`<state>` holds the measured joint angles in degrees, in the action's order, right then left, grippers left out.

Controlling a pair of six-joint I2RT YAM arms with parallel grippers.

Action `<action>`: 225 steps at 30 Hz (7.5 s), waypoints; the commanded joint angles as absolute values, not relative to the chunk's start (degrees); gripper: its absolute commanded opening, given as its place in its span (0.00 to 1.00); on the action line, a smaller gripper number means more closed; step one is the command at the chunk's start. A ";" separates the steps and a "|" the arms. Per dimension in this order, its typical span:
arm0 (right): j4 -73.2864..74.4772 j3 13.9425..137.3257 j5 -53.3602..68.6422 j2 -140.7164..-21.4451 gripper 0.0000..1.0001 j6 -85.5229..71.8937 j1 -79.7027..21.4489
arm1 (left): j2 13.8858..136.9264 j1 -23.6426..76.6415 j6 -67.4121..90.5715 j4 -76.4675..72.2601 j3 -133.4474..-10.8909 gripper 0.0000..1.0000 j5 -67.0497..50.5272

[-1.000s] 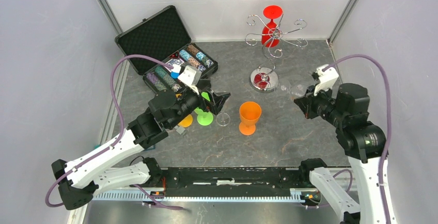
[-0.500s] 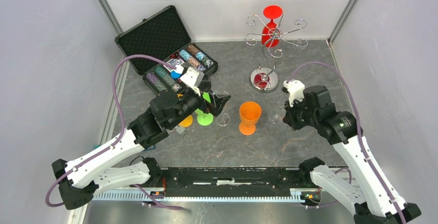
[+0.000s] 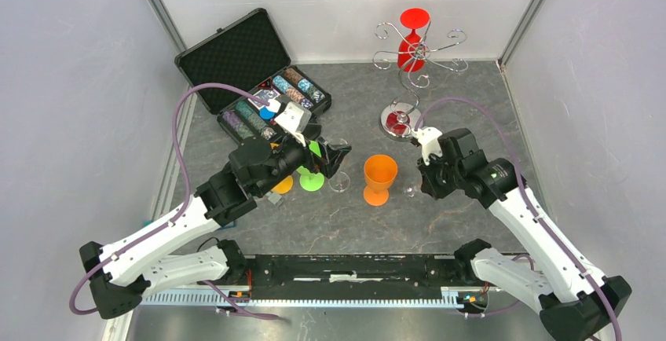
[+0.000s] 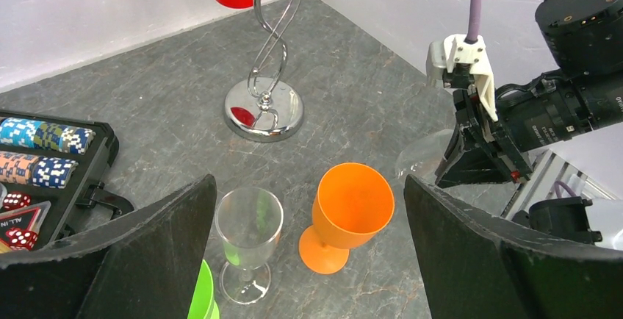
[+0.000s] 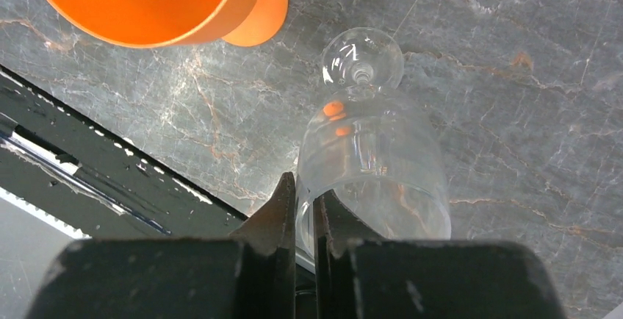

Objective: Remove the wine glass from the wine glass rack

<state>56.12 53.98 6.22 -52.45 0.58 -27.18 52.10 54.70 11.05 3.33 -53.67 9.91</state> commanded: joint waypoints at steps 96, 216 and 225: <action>9.62 103.63 7.51 -100.19 0.40 -54.28 -3.89 | 39.55 54.53 6.68 7.29 -50.28 1.00 14.25; -39.74 100.54 14.64 -104.99 0.00 -70.64 -4.68 | 38.29 54.53 6.76 6.40 -49.32 1.00 17.14; -42.23 97.69 14.71 -96.58 0.00 -65.85 -4.74 | 38.77 54.52 8.89 5.87 -50.20 1.00 16.53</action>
<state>-36.56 98.56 14.15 -104.12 -69.19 -4.75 38.72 54.65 7.99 7.60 -49.34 16.14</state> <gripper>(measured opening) 0.011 0.994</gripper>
